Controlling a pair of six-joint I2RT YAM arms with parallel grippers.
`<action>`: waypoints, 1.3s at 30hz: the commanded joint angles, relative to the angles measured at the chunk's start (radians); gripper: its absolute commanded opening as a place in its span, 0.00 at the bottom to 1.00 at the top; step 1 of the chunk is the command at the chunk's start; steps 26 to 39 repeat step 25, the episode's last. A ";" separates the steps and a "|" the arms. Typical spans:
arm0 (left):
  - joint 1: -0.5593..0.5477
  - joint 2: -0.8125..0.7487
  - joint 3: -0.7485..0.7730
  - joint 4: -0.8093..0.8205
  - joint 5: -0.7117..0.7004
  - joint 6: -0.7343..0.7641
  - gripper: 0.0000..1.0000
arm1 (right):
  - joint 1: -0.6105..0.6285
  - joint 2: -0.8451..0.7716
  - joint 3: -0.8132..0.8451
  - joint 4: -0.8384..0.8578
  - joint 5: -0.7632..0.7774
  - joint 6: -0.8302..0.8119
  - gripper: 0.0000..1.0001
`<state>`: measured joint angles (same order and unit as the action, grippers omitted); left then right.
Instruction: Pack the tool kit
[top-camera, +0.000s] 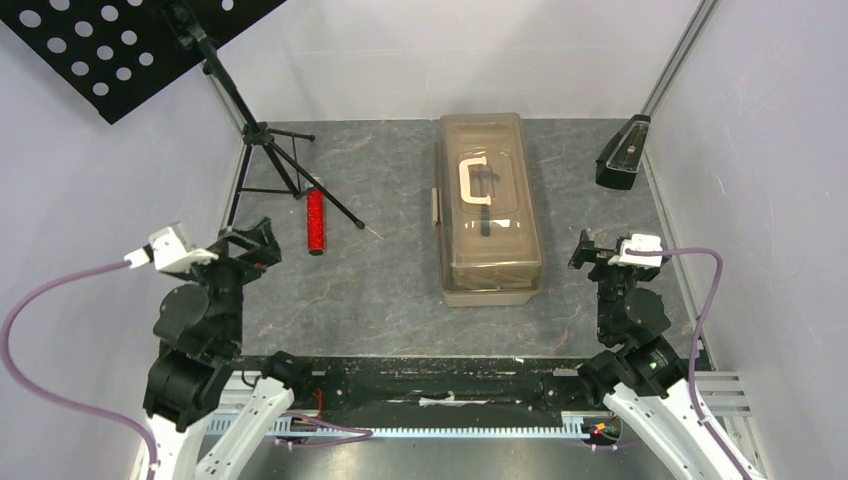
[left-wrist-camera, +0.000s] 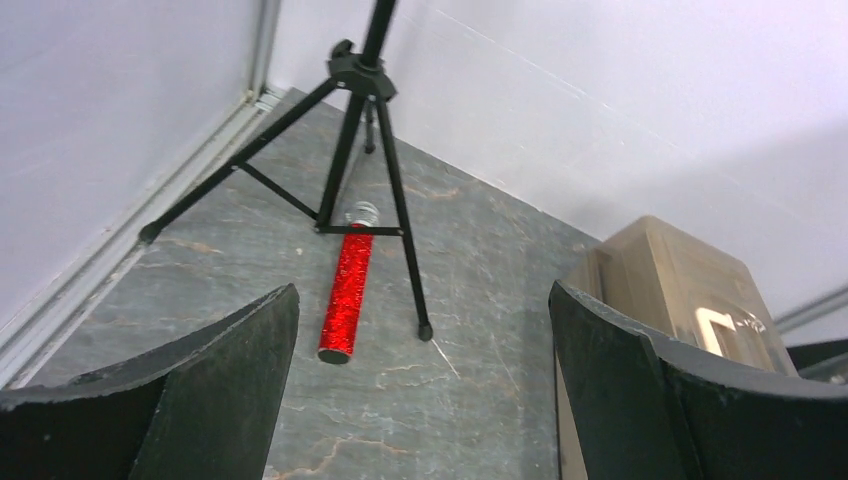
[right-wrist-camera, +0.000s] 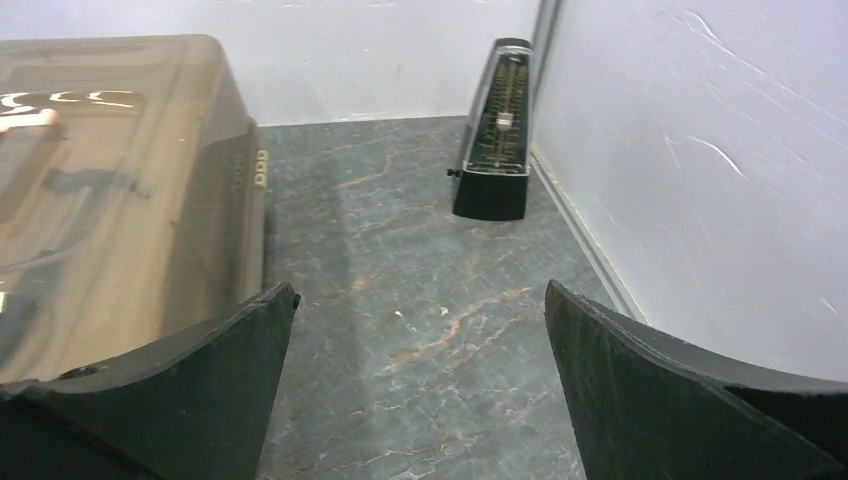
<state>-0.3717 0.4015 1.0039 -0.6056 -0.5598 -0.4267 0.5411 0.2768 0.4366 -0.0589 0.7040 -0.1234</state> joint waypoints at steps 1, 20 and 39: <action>0.001 -0.115 -0.062 -0.037 -0.163 0.041 1.00 | 0.002 -0.086 -0.062 0.086 0.130 -0.010 0.98; 0.002 -0.317 -0.322 0.102 -0.368 -0.046 1.00 | 0.002 -0.195 -0.172 0.206 0.236 -0.053 0.98; 0.001 -0.312 -0.329 0.115 -0.365 -0.032 1.00 | 0.002 -0.197 -0.182 0.223 0.229 -0.062 0.98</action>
